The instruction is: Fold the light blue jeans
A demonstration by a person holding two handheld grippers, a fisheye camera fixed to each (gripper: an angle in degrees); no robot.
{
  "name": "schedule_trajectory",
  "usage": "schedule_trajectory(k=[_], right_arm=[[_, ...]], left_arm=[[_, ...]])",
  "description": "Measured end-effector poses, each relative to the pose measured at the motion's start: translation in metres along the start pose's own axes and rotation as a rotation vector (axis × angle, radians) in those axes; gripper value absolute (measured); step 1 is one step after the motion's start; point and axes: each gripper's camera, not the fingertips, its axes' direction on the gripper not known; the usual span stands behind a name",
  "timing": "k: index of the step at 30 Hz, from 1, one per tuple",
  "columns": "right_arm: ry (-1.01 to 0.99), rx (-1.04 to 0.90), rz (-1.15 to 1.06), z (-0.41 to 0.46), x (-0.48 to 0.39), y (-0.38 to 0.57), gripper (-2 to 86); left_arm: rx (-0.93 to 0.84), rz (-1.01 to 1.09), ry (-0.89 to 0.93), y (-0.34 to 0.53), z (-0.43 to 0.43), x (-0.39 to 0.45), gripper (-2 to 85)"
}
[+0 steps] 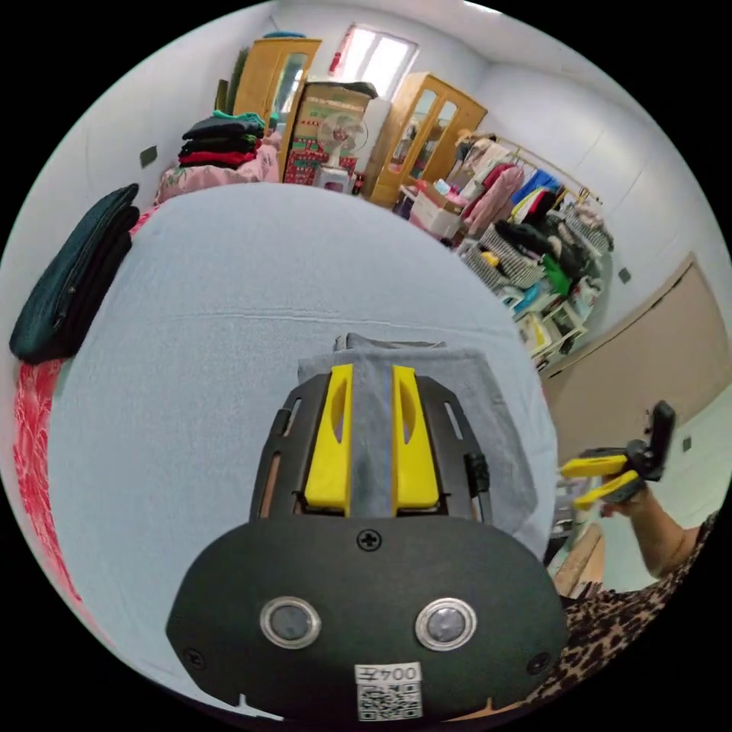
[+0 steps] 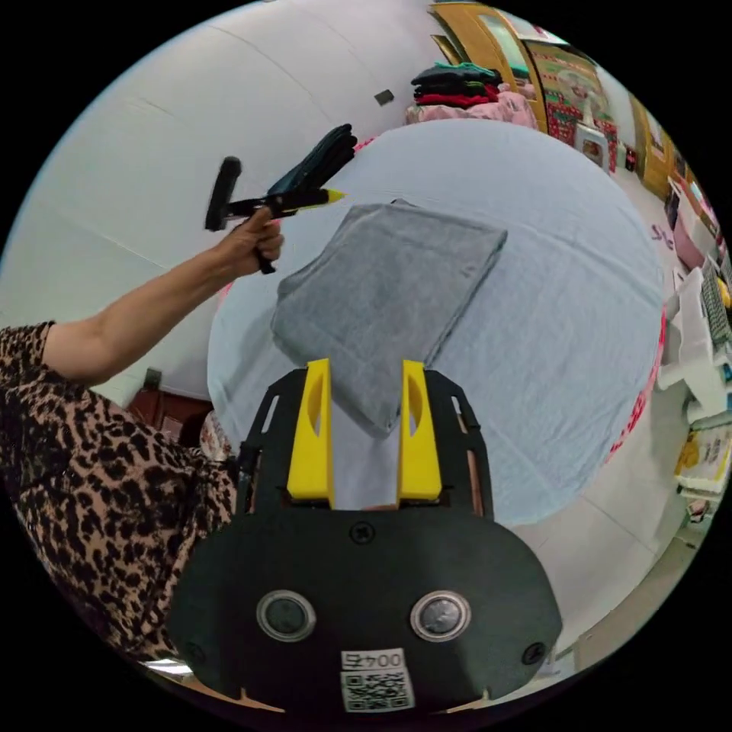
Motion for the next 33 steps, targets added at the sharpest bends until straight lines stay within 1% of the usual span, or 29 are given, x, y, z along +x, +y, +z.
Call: schedule_trajectory(k=[2, 3, 4, 5, 7, 8, 9, 10, 12, 14, 16, 21, 25, 28, 33], right_arm=[[0.045, -0.066, -0.026, 0.021, -0.012, -0.022, 13.9], [0.075, -0.141, -0.034, 0.038, -0.017, -0.037, 14.2], [0.092, -0.173, -0.037, 0.047, -0.019, -0.044, 14.8], [0.126, -0.233, -0.039, 0.065, -0.022, -0.056, 16.1], [0.182, -0.345, -0.038, 0.094, -0.024, -0.072, 16.8], [0.21, -0.416, -0.036, 0.114, -0.022, -0.079, 16.4], [0.228, -0.46, -0.026, 0.131, -0.02, -0.085, 15.3], [0.254, -0.473, -0.019, 0.137, -0.019, -0.087, 14.3], [0.345, -0.52, -0.019, 0.154, -0.018, -0.096, 10.9], [0.38, -0.546, -0.015, 0.165, -0.015, -0.1, 9.7], [0.38, -0.583, -0.015, 0.175, -0.012, -0.105, 9.4], [0.409, -0.68, -0.005, 0.204, 0.002, -0.114, 6.3], [0.411, -0.687, -0.003, 0.216, 0.01, -0.111, 6.1], [0.397, -0.681, -0.032, 0.224, 0.02, -0.104, 5.0], [0.267, -0.667, 0.009, 0.229, 0.059, -0.092, 3.1]], left_arm=[[0.042, -0.106, 0.126, 0.024, -0.033, -0.021, 11.6], [0.054, -0.198, 0.218, 0.046, -0.05, -0.035, 12.6], [0.061, -0.263, 0.305, 0.071, -0.064, -0.046, 13.4], [0.062, -0.294, 0.339, 0.085, -0.07, -0.051, 13.6], [0.067, -0.437, 0.441, 0.143, -0.086, -0.066, 14.3], [0.065, -0.481, 0.475, 0.157, -0.087, -0.07, 14.5], [0.062, -0.569, 0.545, 0.182, -0.085, -0.077, 14.9], [0.061, -0.649, 0.6, 0.206, -0.081, -0.083, 15.4], [0.048, -0.715, 0.632, 0.229, -0.071, -0.088, 16.2], [0.019, -0.75, 0.66, 0.241, -0.057, -0.091, 16.9], [0.014, -0.793, 0.734, 0.244, -0.038, -0.096, 17.6], [-0.046, -0.811, 0.739, 0.234, -0.003, -0.103, 18.6], [-0.075, -0.854, 0.741, 0.229, 0.023, -0.107, 18.9], [-0.063, -0.904, 0.732, 0.231, 0.039, -0.109, 18.4], [-0.028, -0.939, 0.729, 0.228, 0.064, -0.105, 18.2]])
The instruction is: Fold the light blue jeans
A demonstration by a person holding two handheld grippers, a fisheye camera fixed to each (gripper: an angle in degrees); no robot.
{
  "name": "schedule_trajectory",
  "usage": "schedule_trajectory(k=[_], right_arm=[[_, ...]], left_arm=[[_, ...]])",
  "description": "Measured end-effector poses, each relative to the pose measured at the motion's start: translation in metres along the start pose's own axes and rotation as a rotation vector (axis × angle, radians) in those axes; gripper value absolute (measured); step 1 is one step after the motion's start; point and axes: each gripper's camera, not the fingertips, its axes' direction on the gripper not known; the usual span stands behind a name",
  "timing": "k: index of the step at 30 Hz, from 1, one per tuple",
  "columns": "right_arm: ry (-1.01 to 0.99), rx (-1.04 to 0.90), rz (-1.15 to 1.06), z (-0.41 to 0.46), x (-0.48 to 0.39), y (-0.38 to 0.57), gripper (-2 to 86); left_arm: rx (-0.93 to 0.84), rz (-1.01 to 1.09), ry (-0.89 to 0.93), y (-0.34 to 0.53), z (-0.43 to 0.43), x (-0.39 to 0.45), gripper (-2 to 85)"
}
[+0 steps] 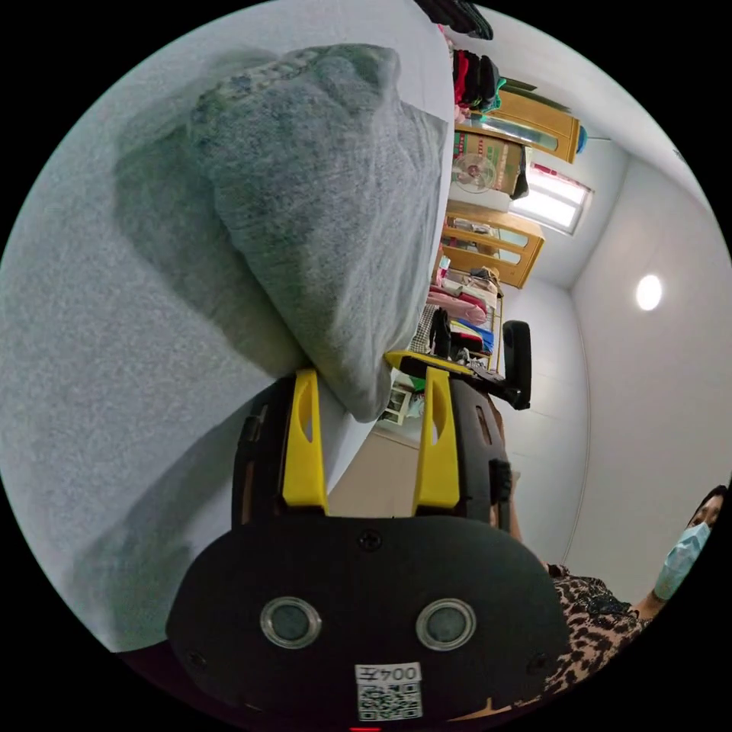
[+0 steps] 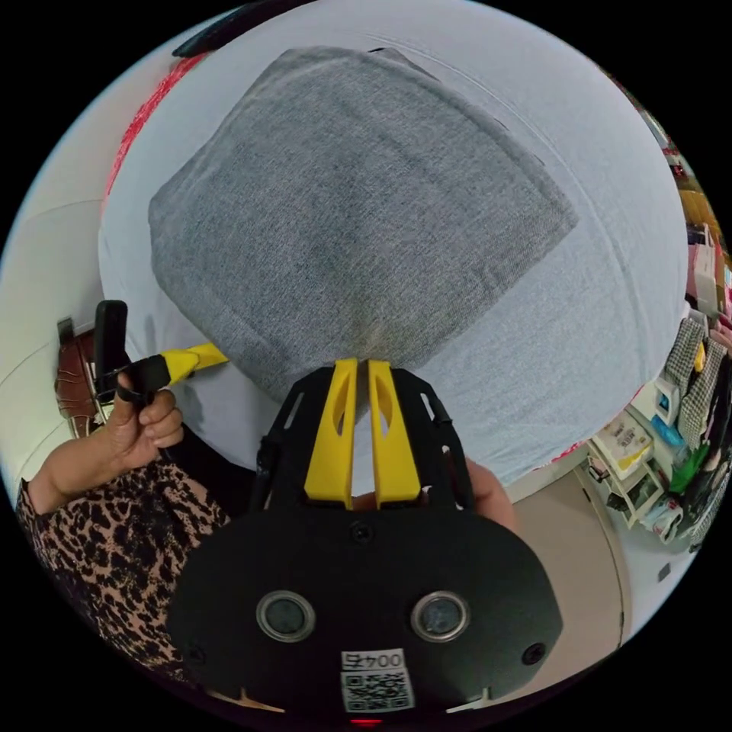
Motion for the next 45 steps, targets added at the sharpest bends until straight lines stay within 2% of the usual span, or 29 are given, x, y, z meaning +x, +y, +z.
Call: schedule_trajectory(k=[10, 12, 17, 18, 23, 28, 31, 33, 35, 38, 40, 43, 45], right_arm=[[-0.184, 0.216, 0.02, 0.054, 0.053, 0.041, 0.9], [-0.364, 0.263, 0.041, 0.07, 0.083, 0.055, 3.1], [-0.814, 0.443, 0.173, 0.109, 0.155, 0.1, 13.9], [-0.94, 0.487, 0.221, 0.126, 0.172, 0.108, 19.0], [-1.178, 0.435, 0.26, 0.199, 0.187, 0.095, 25.2], [-1.362, 0.484, 0.3, 0.262, 0.185, 0.06, 22.1], [-1.453, 0.517, 0.326, 0.304, 0.183, 0.043, 13.0], [-1.356, 0.544, 0.313, 0.321, 0.168, 0.049, 8.0], [-1.204, 0.602, 0.26, 0.321, 0.146, 0.068, 7.3], [-0.999, 0.731, 0.205, 0.332, 0.104, 0.125, 6.8], [-0.912, 0.812, 0.231, 0.351, 0.078, 0.171, 6.6], [-0.821, 0.968, 0.382, 0.402, 0.034, 0.264, 6.5], [-0.774, 1.115, 0.587, 0.461, -0.011, 0.347, 6.5]], left_arm=[[0.084, -0.02, 0.058, -0.004, 0.068, -0.035, 14.7], [0.037, -0.035, 0.039, -0.011, 0.085, -0.042, 8.8], [-0.028, -0.004, 0.003, -0.015, 0.106, -0.037, 7.2], [-0.037, -0.005, 0.03, -0.014, 0.109, -0.035, 7.0], [-0.071, -0.019, 0.088, -0.01, 0.12, -0.034, 6.7], [-0.147, 0.006, 0.056, 0.007, 0.137, -0.045, 6.6], [-0.212, 0.047, -0.001, 0.025, 0.147, -0.055, 6.5], [-0.255, 0.089, -0.064, 0.036, 0.154, -0.062, 6.5], [-0.299, 0.159, -0.124, 0.047, 0.162, -0.065, 6.5], [-0.446, 0.347, -0.225, 0.072, 0.184, -0.056, 6.5], [-0.612, 0.526, -0.261, 0.102, 0.211, -0.049, 6.5], [-0.848, 0.723, -0.258, 0.148, 0.252, -0.052, 6.5], [-0.999, 0.795, -0.239, 0.18, 0.282, -0.063, 6.5]])
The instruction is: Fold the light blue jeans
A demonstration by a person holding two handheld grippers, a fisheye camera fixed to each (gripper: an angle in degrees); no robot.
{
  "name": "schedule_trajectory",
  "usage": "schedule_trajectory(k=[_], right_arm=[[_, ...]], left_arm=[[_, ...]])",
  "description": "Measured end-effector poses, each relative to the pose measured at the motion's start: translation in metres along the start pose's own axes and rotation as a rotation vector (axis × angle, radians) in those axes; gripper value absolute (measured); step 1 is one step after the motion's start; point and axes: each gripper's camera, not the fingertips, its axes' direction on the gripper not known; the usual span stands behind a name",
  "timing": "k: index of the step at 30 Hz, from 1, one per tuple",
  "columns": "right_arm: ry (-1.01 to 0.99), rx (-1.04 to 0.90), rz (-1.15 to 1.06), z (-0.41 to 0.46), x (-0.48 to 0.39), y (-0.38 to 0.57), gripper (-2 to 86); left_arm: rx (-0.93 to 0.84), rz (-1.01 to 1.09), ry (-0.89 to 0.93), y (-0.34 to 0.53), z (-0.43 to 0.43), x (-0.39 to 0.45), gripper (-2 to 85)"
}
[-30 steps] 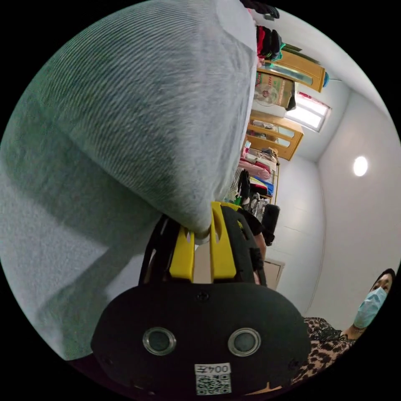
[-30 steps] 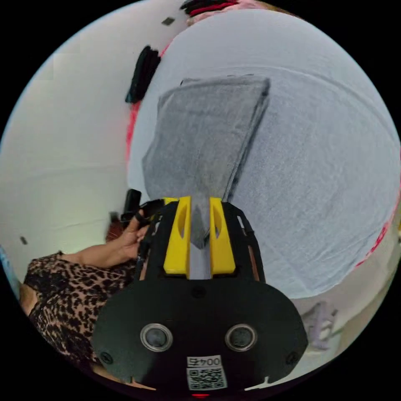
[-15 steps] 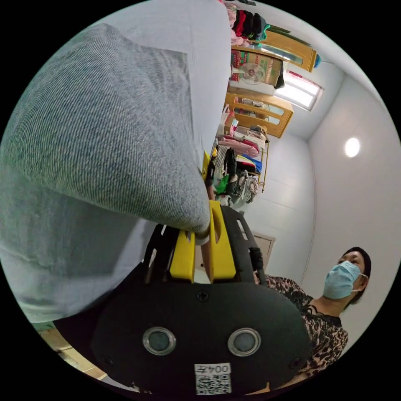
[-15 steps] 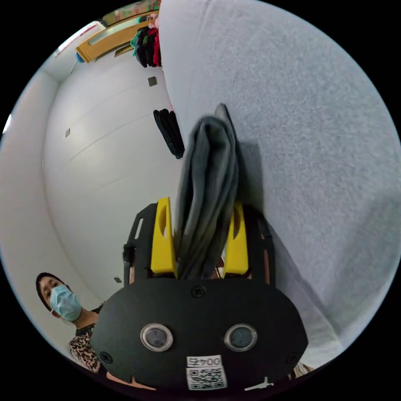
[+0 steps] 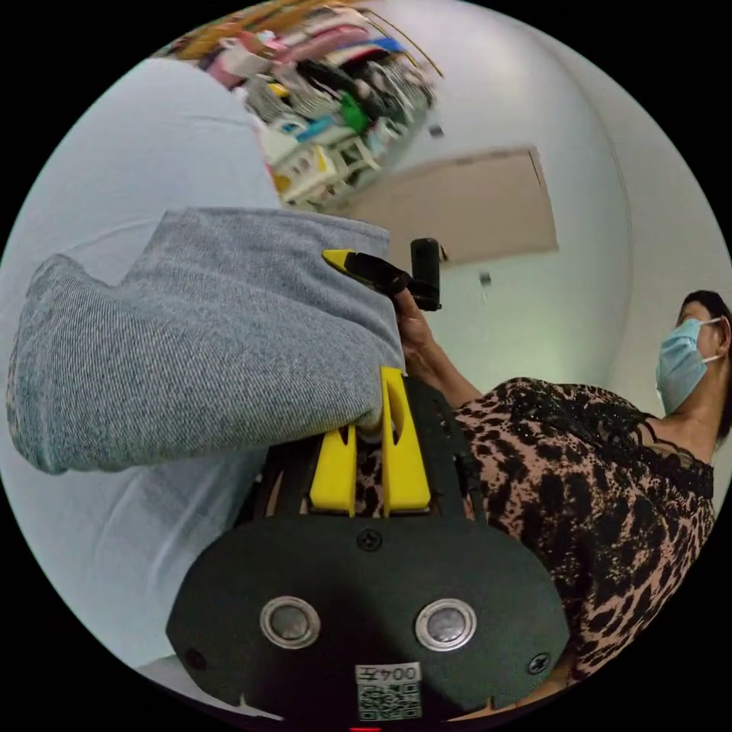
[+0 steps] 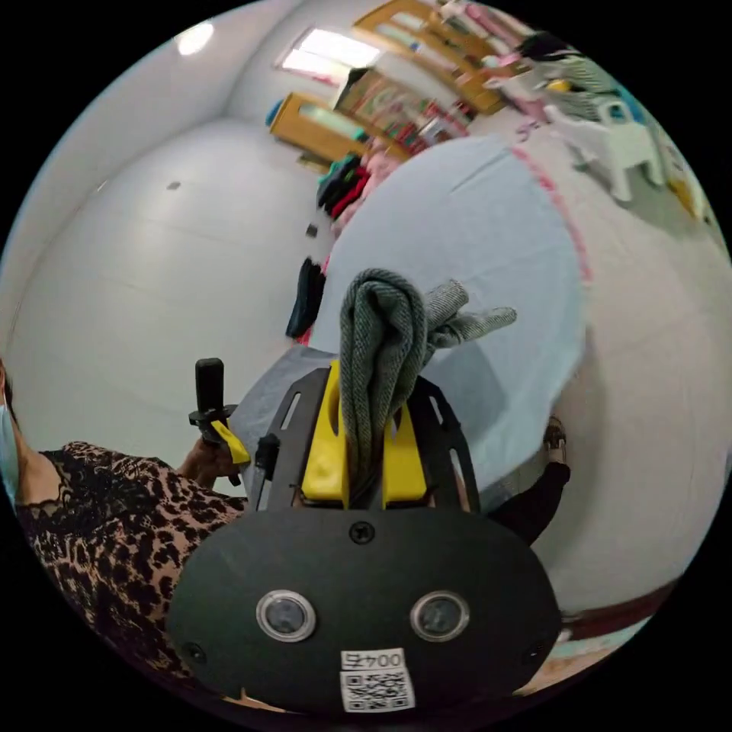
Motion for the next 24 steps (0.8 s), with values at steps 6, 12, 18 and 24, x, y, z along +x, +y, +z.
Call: schedule_trajectory(k=[6, 12, 18, 24], right_arm=[[0.159, 0.489, 0.336, -0.095, 0.053, 0.271, 6.6], [0.335, 0.902, 0.682, -0.12, 0.058, 0.543, 6.7], [0.507, 1.253, 0.954, -0.101, 0.015, 0.782, 6.6], [0.617, 1.341, 1.192, -0.086, 0.01, 0.95, 6.5]], left_arm=[[-0.459, 0.239, 0.153, -0.027, 0.191, 0.039, 6.5], [-0.966, 0.413, 0.286, -0.004, 0.423, 0.097, 6.5], [-1.372, 0.594, 0.414, 0.102, 0.629, 0.176, 6.5], [-1.632, 0.567, 0.478, 0.231, 0.799, 0.213, 6.5]])
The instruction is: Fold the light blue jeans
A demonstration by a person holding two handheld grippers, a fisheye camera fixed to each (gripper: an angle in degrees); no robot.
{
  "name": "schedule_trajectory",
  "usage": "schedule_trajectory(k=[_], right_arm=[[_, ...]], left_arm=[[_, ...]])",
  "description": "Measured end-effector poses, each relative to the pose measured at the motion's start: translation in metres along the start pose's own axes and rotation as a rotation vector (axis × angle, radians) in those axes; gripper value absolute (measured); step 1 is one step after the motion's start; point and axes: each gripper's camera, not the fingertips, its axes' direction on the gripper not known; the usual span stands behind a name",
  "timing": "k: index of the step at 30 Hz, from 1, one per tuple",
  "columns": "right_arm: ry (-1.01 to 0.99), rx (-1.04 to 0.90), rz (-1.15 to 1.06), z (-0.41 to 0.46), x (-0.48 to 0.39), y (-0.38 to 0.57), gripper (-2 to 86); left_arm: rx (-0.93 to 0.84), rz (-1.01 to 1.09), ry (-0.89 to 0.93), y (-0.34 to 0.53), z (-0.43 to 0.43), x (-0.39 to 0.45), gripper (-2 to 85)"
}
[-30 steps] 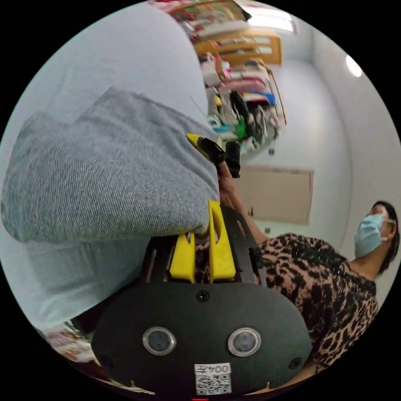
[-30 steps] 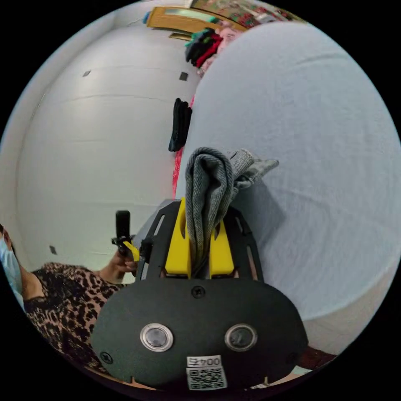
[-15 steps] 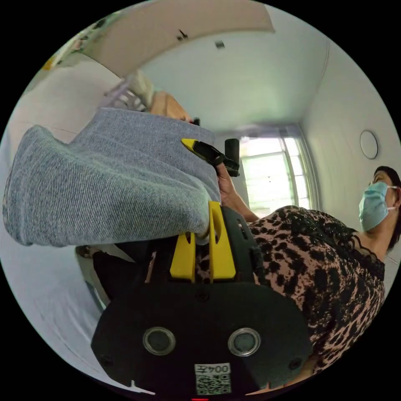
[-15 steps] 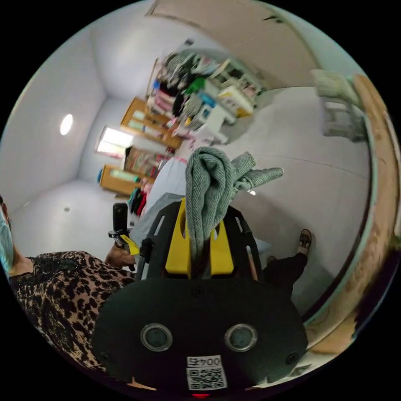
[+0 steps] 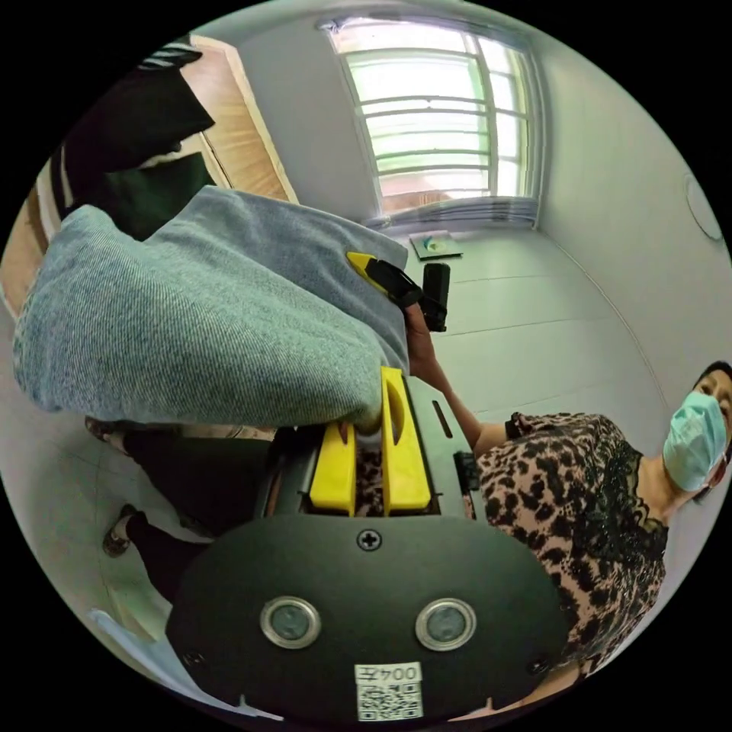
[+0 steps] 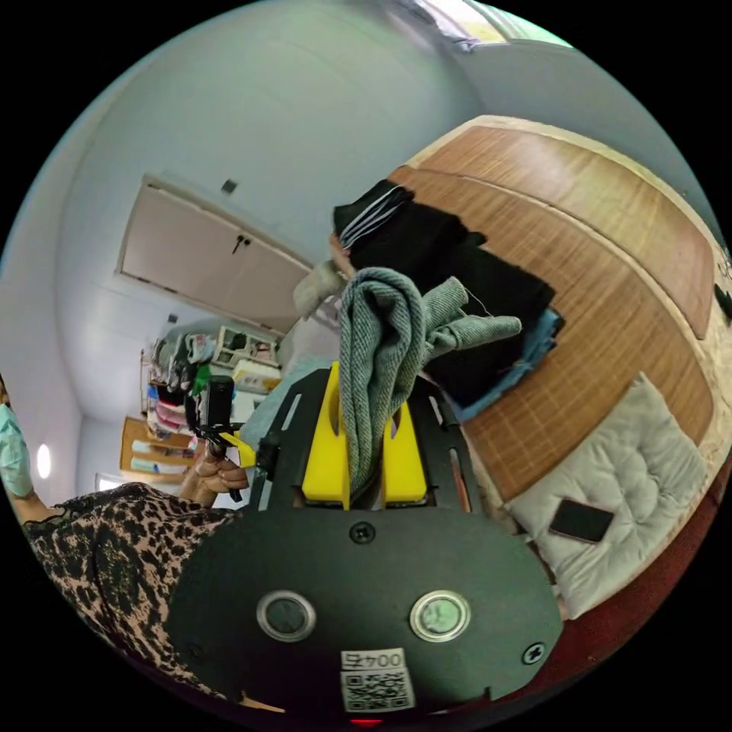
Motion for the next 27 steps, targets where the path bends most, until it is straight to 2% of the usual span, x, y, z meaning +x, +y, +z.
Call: schedule_trajectory(k=[5, 12, 14, 19, 24, 27], right_arm=[[0.035, 0.004, 0.018, 0.005, 0.08, -0.039, 6.5], [0.007, 0.163, -0.115, 0.044, 0.129, -0.088, 6.5], [0.023, 0.139, -0.072, 0.083, 0.163, -0.09, 6.6], [0.046, -0.089, 0.222, 0.197, 0.26, -0.088, 6.8], [0.007, -0.026, 0.139, 0.178, 0.241, -0.084, 6.6], [0.045, -0.03, 0.11, 0.181, 0.237, -0.076, 6.7]], left_arm=[[-0.054, -0.013, -0.008, -0.1, 0.042, -0.051, 6.5], [-0.001, 0.108, -0.198, -0.196, 0.029, -0.08, 7.5], [-0.003, 0.066, -0.257, -0.207, 0.03, -0.117, 7.7], [0.014, -0.362, -0.212, -0.202, 0.057, -0.286, 6.9], [0.116, -0.32, -0.209, -0.198, 0.068, -0.258, 6.9], [0.086, -0.286, -0.25, -0.2, 0.082, -0.25, 7.2]])
